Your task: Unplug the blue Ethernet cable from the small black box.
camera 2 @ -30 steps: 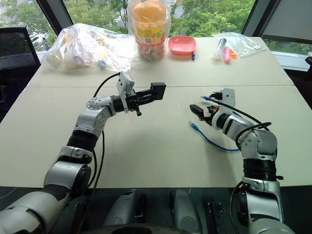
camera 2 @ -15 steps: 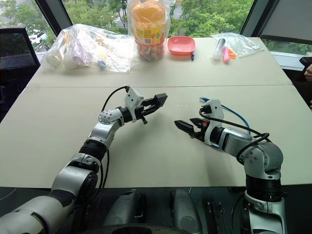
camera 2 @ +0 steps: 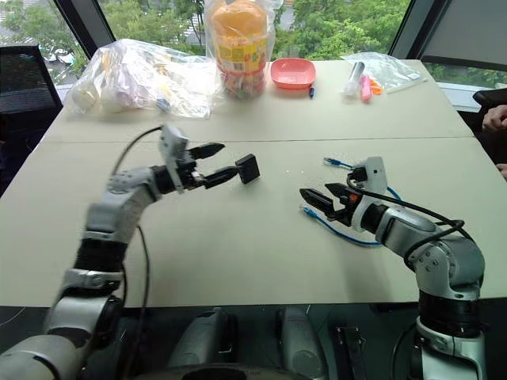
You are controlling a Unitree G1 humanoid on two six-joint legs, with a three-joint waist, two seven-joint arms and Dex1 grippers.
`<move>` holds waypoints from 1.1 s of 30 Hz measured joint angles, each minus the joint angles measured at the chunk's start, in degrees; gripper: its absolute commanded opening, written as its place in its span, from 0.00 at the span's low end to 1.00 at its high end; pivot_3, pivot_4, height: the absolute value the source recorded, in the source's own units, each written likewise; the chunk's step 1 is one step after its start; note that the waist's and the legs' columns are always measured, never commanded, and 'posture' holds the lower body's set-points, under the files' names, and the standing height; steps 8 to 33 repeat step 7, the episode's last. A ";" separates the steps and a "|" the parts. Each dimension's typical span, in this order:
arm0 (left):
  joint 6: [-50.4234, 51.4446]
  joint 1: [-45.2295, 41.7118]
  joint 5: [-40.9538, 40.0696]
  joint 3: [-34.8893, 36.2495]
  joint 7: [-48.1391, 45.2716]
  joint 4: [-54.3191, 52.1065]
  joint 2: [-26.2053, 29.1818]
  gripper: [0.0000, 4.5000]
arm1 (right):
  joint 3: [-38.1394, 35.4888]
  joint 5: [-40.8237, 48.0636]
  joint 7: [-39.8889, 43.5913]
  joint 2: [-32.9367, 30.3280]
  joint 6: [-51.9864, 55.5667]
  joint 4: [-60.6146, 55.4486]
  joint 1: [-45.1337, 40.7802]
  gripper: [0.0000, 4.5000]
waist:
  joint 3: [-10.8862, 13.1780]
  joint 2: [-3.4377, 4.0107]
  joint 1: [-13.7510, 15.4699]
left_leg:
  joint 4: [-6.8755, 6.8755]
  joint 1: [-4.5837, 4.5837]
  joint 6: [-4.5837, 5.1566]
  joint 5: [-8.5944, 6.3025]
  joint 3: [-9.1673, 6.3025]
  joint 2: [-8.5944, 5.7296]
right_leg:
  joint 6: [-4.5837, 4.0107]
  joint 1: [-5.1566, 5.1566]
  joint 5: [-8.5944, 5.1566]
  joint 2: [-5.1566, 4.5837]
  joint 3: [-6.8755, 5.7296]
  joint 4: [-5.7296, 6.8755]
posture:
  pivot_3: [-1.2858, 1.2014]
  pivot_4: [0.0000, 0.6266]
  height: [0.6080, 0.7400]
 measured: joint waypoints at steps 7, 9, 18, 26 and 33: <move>14.76 11.98 -9.59 7.05 3.13 -13.31 8.98 0.99 | -4.22 -3.32 4.54 -1.27 -11.50 -3.62 7.58 1.00 | 0.01 -0.03 0.34 | -0.13 0.70 0.00 -0.01 -0.02 0.01 | 0.03 0.83 -0.06 0.04 0.01 -0.47 | 0.52 0.24 1.00; 14.76 11.98 -9.59 7.05 3.13 -13.31 8.98 0.99 | -4.22 -3.32 4.54 -1.27 -11.50 -3.62 7.58 1.00 | 0.01 -0.03 0.34 | -0.13 0.70 0.00 -0.01 -0.02 0.01 | 0.03 0.83 -0.06 0.04 0.01 -0.47 | 0.52 0.24 1.00; 14.76 11.98 -9.59 7.05 3.13 -13.31 8.98 0.99 | -4.22 -3.32 4.54 -1.27 -11.50 -3.62 7.58 1.00 | 0.01 -0.03 0.34 | -0.13 0.70 0.00 -0.01 -0.02 0.01 | 0.03 0.83 -0.06 0.04 0.01 -0.47 | 0.52 0.24 1.00; 14.76 11.98 -9.59 7.05 3.13 -13.31 8.98 0.99 | -4.22 -3.32 4.54 -1.27 -11.50 -3.62 7.58 1.00 | 0.01 -0.03 0.34 | -0.13 0.70 0.00 -0.01 -0.02 0.01 | 0.03 0.83 -0.06 0.04 0.01 -0.47 | 0.52 0.24 1.00; 14.76 11.98 -9.59 7.05 3.13 -13.31 8.98 0.99 | -4.22 -3.32 4.54 -1.27 -11.50 -3.62 7.58 1.00 | 0.01 -0.03 0.34 | -0.13 0.70 0.00 -0.01 -0.02 0.01 | 0.03 0.83 -0.06 0.04 0.01 -0.47 | 0.52 0.24 1.00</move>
